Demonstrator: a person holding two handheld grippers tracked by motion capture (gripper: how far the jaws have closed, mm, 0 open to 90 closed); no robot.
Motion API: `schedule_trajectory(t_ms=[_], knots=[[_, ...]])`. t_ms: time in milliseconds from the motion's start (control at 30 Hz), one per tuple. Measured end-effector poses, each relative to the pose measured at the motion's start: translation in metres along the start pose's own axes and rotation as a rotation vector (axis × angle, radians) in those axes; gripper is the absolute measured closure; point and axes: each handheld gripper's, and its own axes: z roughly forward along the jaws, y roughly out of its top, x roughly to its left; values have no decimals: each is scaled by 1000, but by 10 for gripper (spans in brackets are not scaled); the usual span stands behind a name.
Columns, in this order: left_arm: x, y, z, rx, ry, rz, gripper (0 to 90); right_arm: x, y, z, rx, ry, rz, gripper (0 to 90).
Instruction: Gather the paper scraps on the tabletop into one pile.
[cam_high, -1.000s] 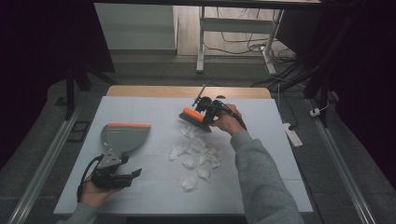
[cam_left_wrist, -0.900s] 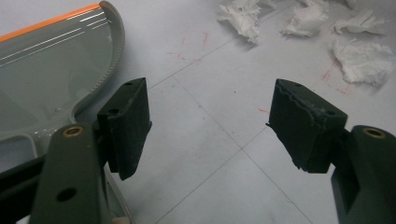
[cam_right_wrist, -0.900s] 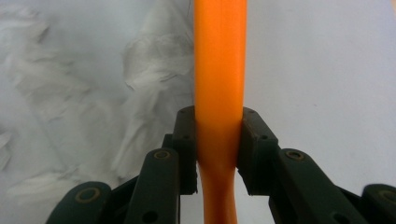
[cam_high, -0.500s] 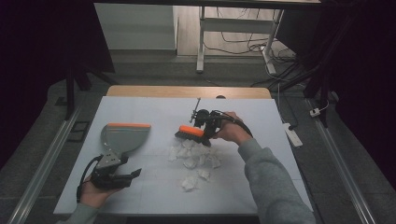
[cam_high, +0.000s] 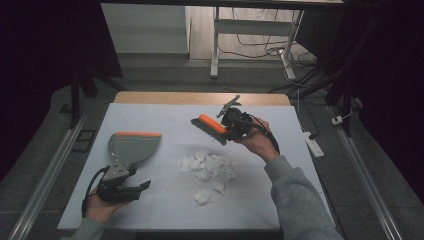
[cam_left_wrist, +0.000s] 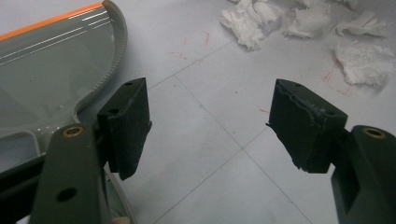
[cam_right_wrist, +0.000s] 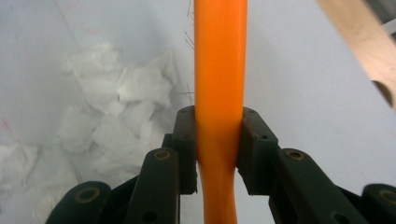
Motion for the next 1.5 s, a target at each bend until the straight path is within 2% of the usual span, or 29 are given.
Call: schedule_trajectory(t_ms=[67,167,367,433,667,967,1233,1500], knots=[[0,0,0,1,1,0,300,1,-1,-3,-13,-3,13,709],[0,0,0,-1,4,-1,300,5,-2,-6,-23,27,26,709],[1,-1,-2,-7,11,-6,300,31,3,-7,-55,105,37,709],[2,-1,-3,-9,15,-9,300,39,5,-4,-59,121,36,709],[4,-2,-4,-16,26,-14,300,58,12,13,-72,180,104,709],[6,-4,-6,-22,36,-24,300,91,29,37,-75,219,141,709],[8,-4,-6,-20,43,-27,300,100,37,55,-32,238,173,709],[8,-5,-6,-19,44,-27,300,104,42,75,-15,296,227,708]])
